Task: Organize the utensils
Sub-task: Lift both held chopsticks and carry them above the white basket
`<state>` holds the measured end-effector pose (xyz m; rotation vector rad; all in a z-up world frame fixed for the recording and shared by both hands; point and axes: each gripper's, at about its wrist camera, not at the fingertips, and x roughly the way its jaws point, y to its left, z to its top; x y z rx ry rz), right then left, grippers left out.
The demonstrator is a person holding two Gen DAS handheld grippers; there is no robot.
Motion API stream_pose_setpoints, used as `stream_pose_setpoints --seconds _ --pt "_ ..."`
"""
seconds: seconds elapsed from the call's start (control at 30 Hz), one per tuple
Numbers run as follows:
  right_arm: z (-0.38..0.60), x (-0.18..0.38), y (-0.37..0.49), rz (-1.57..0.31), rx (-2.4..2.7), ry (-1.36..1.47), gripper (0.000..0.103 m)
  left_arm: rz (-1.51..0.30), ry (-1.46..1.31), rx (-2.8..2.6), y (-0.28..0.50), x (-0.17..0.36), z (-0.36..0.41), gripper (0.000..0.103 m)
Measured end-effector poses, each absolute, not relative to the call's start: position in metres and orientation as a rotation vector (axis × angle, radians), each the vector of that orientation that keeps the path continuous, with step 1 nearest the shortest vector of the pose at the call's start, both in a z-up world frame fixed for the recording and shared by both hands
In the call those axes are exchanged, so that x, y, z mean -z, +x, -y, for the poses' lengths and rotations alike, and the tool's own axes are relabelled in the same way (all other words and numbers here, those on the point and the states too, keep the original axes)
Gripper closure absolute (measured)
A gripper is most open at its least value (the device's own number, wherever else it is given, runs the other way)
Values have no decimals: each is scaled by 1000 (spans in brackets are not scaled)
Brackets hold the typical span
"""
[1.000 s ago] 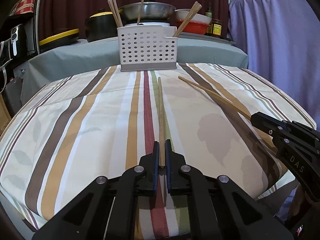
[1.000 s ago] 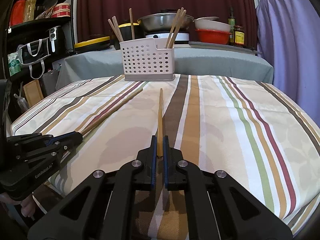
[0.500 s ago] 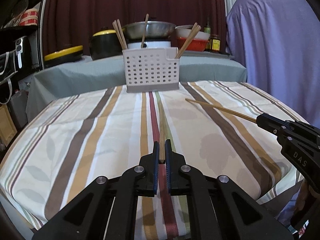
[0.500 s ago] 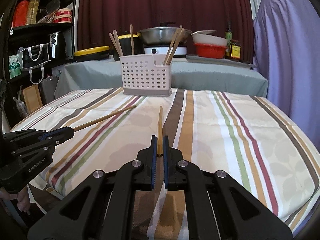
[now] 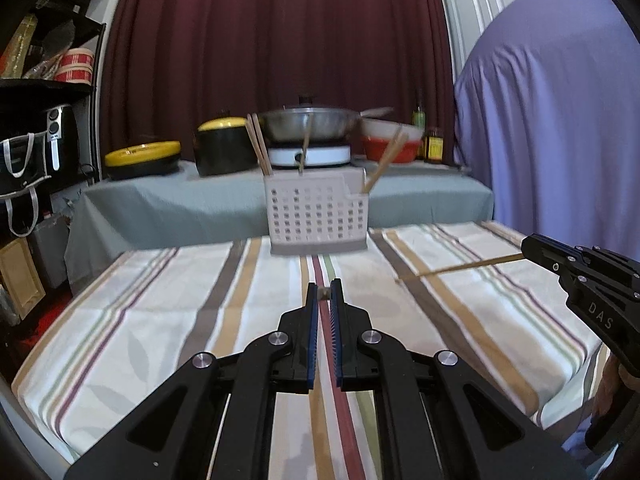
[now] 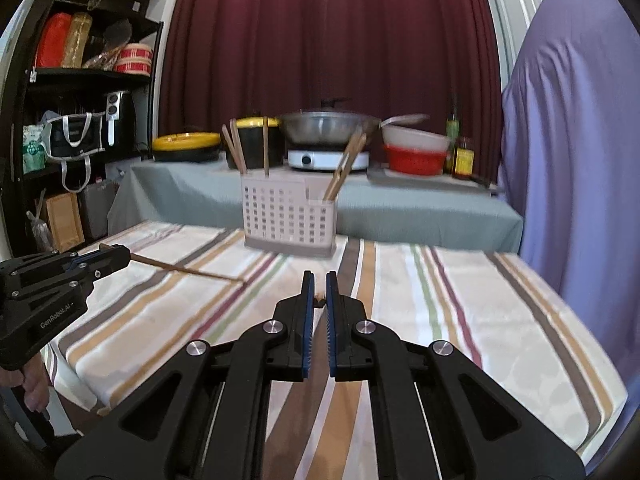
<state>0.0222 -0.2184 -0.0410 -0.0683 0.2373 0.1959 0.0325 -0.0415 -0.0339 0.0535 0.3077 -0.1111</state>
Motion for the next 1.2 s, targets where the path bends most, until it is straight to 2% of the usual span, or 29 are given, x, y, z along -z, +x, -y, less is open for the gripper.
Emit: stream_pose_setpoints --seconds 0.43,1.2 --pt "219 -16 35 -127 -219 -66 97 -210 12 97 32 -20 25 96" --pt "204 -50 62 -117 -260 -72 97 -229 -26 54 53 -50 3 96"
